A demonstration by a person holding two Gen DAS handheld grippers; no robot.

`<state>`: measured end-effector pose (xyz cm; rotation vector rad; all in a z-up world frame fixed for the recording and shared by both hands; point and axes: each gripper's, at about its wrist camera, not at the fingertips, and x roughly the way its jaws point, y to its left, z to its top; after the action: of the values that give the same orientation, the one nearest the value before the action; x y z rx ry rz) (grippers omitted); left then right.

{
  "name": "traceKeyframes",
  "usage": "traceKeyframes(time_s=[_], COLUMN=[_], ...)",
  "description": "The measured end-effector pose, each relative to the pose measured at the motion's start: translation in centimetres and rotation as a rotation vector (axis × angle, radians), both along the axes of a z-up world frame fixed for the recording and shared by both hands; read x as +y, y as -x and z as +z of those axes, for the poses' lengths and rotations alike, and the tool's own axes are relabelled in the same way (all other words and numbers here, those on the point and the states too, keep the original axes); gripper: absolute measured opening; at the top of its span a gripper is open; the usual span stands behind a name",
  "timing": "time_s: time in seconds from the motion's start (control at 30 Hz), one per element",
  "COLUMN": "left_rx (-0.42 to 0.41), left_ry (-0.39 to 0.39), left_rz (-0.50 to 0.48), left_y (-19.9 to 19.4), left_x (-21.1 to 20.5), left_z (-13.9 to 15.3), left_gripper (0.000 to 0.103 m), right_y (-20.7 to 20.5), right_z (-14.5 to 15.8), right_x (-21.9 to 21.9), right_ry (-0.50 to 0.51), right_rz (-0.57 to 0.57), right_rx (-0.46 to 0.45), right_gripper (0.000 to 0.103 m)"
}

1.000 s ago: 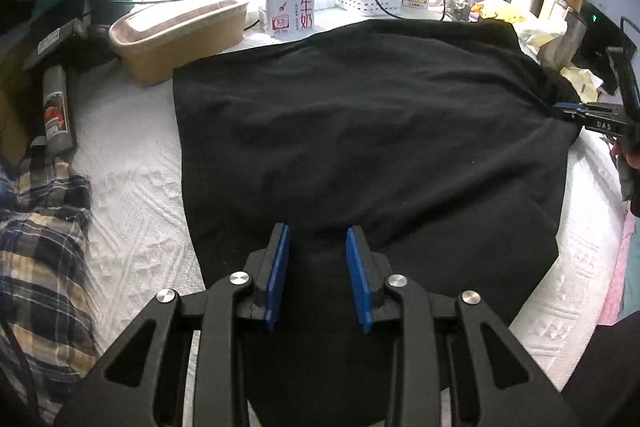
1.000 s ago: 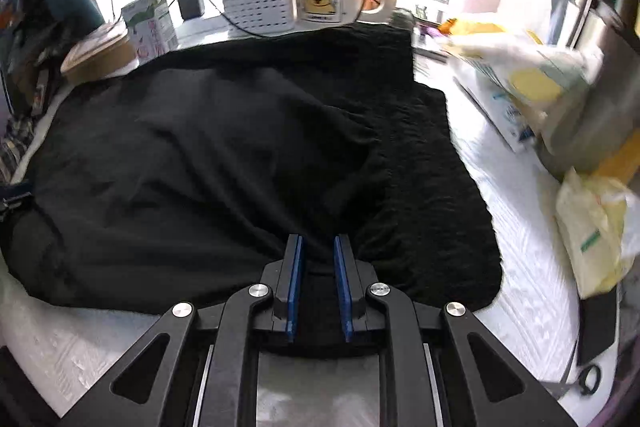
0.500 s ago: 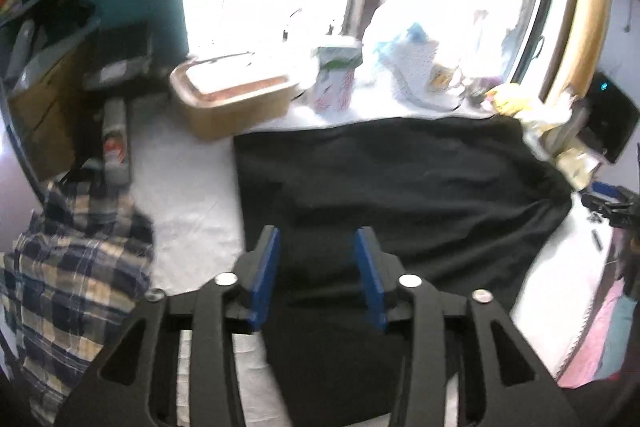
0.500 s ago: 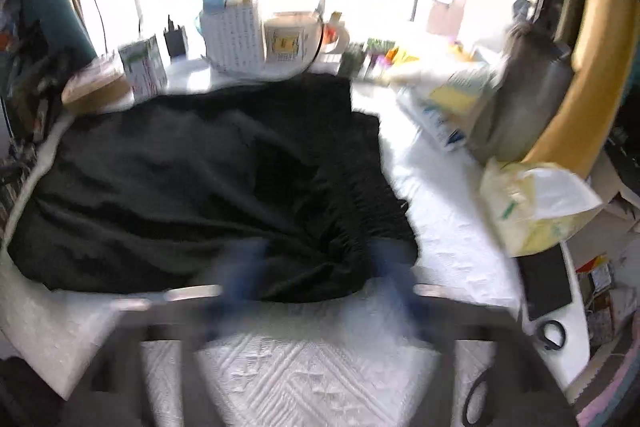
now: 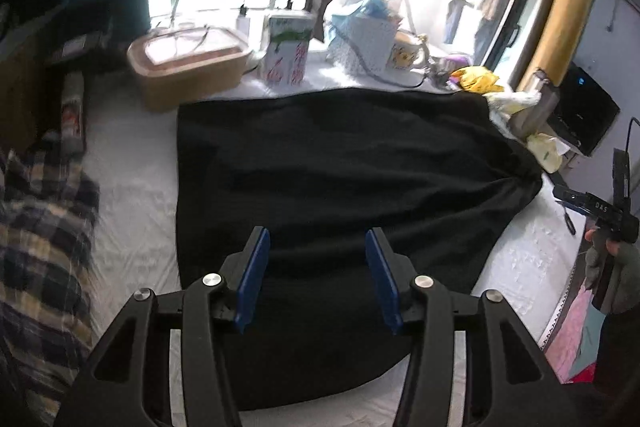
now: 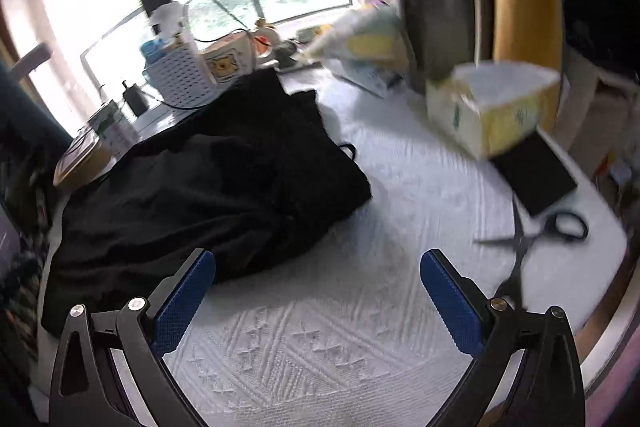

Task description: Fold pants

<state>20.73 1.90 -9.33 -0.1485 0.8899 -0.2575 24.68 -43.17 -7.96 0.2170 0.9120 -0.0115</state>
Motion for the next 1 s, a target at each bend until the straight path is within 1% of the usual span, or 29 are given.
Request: traceKeyframes(time_s=[0.07,0.17,0.23,0.4,0.53,0.67,0.73,0.8,0.87,0.9,0.93,1.0], left_rx=[0.017,0.037,0.044,0.059,0.071,0.074,0.075,0.076,0.081,0.083,0.086,0.088], left_ry=[0.002,0.001,-0.005,-0.018,-0.032,-0.044,-0.052,-0.060,-0.065,-0.067,-0.070,-0.072], left_rz=[0.020,0.056,0.079,0.138,0.169,0.176,0.176,0.177,0.176,0.176,0.176,0.175], left_y=[0.0,-0.4,-0.6,-1.6,-2.6,-3.1,-3.5,-3.8,-3.9,-4.0,-4.1,-4.2], left_x=[0.4,1.2,1.7,3.2,3.9,4.0,3.8,3.7,3.6,3.5,3.4,3.3], left_z=[-0.5,-1.2,-1.3,-1.4,-1.4,-1.2,-1.1,-1.1,-1.1,-1.2,-1.2,-1.2], left_gripper=[0.050,0.050,0.050,0.050,0.050,0.050,0.050,0.050,0.051,0.051,0.051,0.051], right_y=[-0.4,-1.4,-2.1,-4.1,-5.6,-7.1,-7.7,-8.3,-8.9,-9.0,-9.2,-9.3], right_z=[-0.8,-1.6,-2.0,-2.5,-2.7,-2.8,-3.1,-3.2,-3.4,-3.4,-3.5,-3.9], right_x=[-0.1,0.2,0.4,0.8,1.2,1.2,1.0,0.9,0.7,0.5,0.3,-0.7], right_ry=[-0.025,-0.059,-0.069,-0.141,-0.206,-0.258,-0.299,-0.322,-0.352,-0.355,-0.359,-0.383], right_rz=[-0.011,0.006,0.012,0.022,0.026,-0.003,-0.019,-0.011,-0.019,-0.030,-0.043,-0.086], right_rx=[0.015,0.031,0.037,0.045,0.018,-0.008,-0.024,-0.042,-0.062,-0.070,-0.071,-0.061], right_gripper=[0.103,0.103,0.103,0.103,0.102,0.102,0.100,0.099,0.095,0.089,0.074,0.054])
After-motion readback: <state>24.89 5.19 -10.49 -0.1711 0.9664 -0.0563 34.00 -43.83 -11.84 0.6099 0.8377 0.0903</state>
